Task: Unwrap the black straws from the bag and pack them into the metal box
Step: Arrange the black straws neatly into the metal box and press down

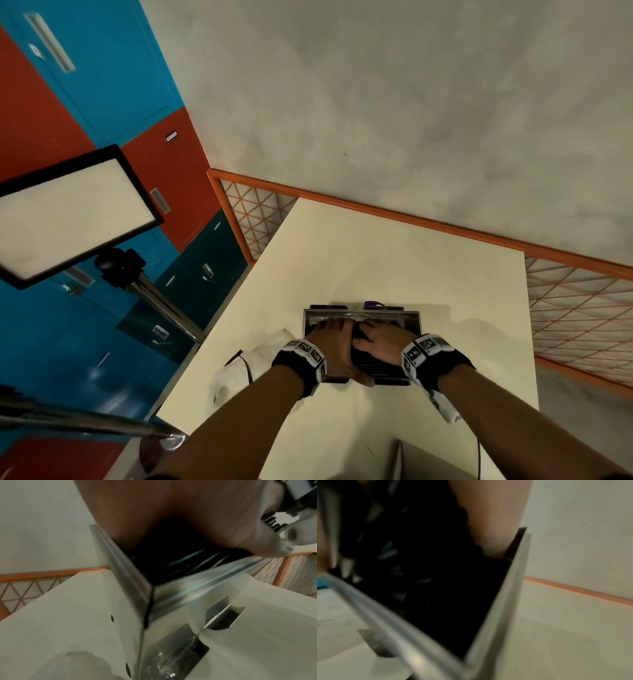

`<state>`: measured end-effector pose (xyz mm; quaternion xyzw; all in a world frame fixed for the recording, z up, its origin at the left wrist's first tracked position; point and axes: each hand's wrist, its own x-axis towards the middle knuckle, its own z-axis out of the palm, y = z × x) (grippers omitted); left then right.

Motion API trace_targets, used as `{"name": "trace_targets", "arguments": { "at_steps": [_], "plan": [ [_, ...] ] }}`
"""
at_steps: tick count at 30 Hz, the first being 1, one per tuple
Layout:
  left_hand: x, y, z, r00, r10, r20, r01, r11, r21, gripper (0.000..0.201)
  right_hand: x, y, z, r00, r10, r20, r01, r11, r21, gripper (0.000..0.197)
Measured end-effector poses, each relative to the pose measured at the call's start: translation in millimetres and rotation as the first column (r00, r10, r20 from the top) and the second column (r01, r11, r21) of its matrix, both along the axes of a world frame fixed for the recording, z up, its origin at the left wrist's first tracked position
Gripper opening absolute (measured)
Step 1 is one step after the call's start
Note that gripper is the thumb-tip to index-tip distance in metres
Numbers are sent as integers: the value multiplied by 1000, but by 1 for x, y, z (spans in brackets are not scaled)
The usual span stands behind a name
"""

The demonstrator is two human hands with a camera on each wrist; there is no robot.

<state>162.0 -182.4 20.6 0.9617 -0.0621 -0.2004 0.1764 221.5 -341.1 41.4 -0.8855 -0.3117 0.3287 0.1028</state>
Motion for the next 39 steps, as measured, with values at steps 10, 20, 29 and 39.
{"name": "trace_targets", "arguments": {
  "at_steps": [10,20,29,39],
  "plan": [
    [10,-2,17,991,-97,-88,99,995,25,114,11,-7,10,966,259,-28,-259,942,-215,135],
    [-6,4,-2,993,-120,2,119,988,100,137,8,-21,7,947,321,13,-318,943,-100,136],
    [-16,2,-8,980,-151,131,137,984,113,111,-18,-5,0,932,278,231,-230,949,-214,118],
    [-23,4,-6,948,-187,260,151,977,153,103,-43,-11,-14,901,154,405,-98,983,-156,99]
  ]
}}
